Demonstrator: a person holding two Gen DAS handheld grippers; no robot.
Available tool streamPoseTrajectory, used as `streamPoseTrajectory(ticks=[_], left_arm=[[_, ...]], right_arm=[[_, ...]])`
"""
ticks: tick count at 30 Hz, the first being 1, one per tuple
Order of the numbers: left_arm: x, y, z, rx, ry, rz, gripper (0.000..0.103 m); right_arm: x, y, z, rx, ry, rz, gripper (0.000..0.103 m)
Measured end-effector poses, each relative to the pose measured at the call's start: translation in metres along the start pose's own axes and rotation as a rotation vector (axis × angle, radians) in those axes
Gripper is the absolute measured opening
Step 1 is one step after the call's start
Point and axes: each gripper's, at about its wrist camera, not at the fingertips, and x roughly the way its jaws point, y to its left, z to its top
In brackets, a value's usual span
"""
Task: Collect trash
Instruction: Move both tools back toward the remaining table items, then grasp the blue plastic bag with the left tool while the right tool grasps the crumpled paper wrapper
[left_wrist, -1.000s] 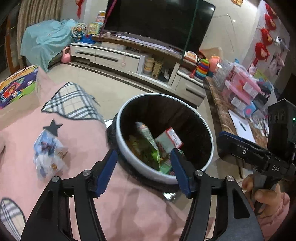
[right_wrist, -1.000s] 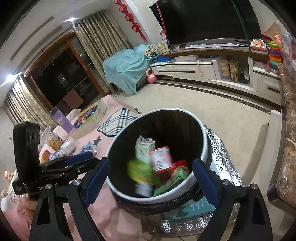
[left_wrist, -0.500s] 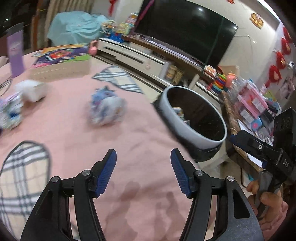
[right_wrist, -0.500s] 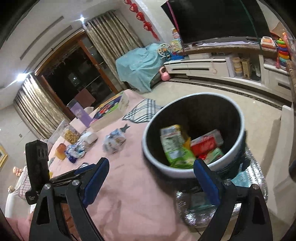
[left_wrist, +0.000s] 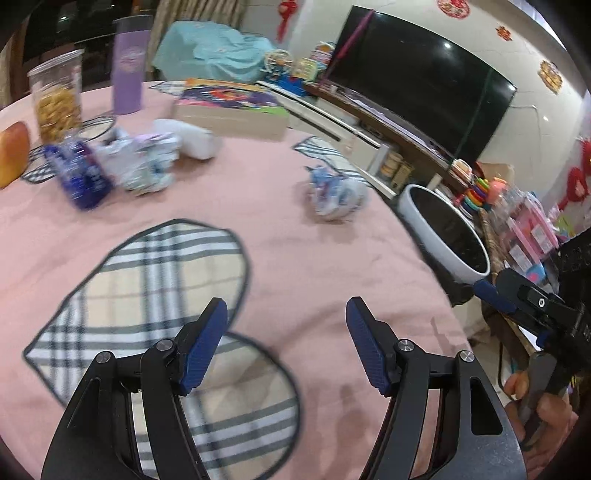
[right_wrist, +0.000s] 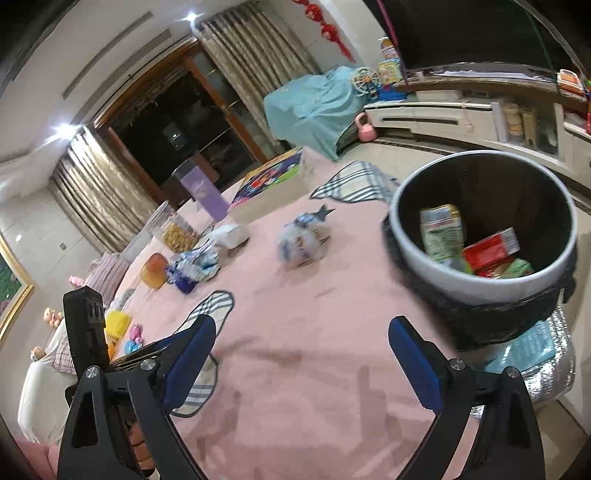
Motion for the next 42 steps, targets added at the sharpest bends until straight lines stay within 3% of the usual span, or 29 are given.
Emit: streamPoseTrajectory(ticks=[16, 31, 42], left_arm=[[-0.023, 0.077, -0.004, -0.14, -0.029, 0.092, 0.068], [-0.017, 0.108, 0.01, -0.183, -0.038, 0.134, 0.068], [-0.007, 0.136, 0.042, -0.225, -0.065, 0.209, 0.068]], right_arm=[[0.052, 0.049, -0.012, -0.082, 0.064, 0.026, 0.096], [0.084, 0.057, -0.004, -0.095, 0.079, -0.029, 0.096], [0.102, 0.047, 0.026, -0.089, 0.024, -0.09, 0.096]])
